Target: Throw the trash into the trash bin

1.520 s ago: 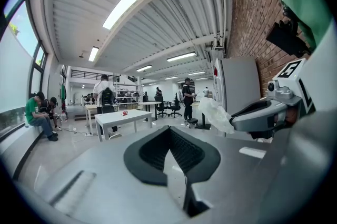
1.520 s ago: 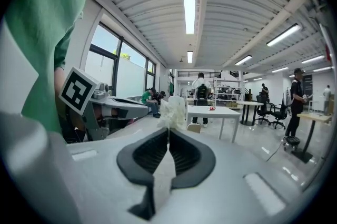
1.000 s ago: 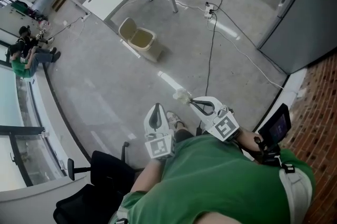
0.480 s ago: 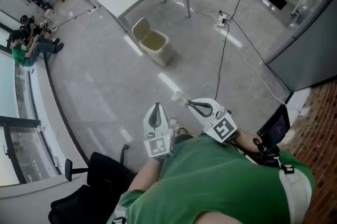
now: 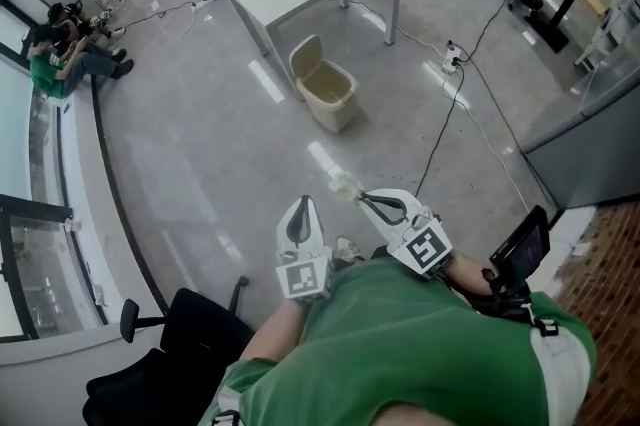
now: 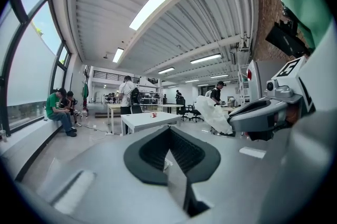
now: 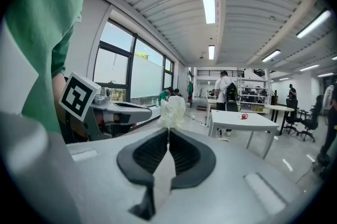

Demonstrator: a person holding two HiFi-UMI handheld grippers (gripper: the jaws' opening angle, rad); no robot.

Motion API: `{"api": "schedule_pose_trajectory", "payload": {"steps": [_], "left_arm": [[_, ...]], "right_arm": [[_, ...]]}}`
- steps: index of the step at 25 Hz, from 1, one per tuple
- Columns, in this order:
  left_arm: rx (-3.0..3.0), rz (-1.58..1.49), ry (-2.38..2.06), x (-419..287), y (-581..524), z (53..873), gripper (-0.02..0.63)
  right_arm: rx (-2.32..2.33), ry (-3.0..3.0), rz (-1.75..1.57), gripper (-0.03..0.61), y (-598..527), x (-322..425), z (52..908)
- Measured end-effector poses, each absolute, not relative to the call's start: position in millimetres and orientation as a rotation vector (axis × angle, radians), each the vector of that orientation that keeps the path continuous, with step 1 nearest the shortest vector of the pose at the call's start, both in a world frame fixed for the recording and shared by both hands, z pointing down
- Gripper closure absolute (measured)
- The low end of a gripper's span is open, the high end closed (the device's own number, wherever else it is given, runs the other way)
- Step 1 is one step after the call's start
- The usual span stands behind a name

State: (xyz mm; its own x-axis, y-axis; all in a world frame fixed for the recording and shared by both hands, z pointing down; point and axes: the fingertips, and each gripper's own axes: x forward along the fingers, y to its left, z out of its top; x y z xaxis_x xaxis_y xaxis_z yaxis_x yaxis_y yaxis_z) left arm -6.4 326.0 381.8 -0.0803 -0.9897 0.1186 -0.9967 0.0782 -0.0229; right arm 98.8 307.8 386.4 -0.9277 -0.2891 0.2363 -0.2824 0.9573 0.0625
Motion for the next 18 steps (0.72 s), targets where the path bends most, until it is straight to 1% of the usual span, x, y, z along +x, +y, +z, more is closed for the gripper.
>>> {"api": "schedule_pose_trajectory", "payload": {"steps": [9, 18], "left_arm": [[1.920, 0.097, -2.368, -105, 349, 385, 0.607], [1.723, 0.033, -2.479, -158, 374, 384, 0.607]], "right_arm": [[0.252, -2.884, -0.110, 0.563, 306, -4, 381], [0.112, -2.896, -0.088, 0.563, 317, -61, 376]]}}
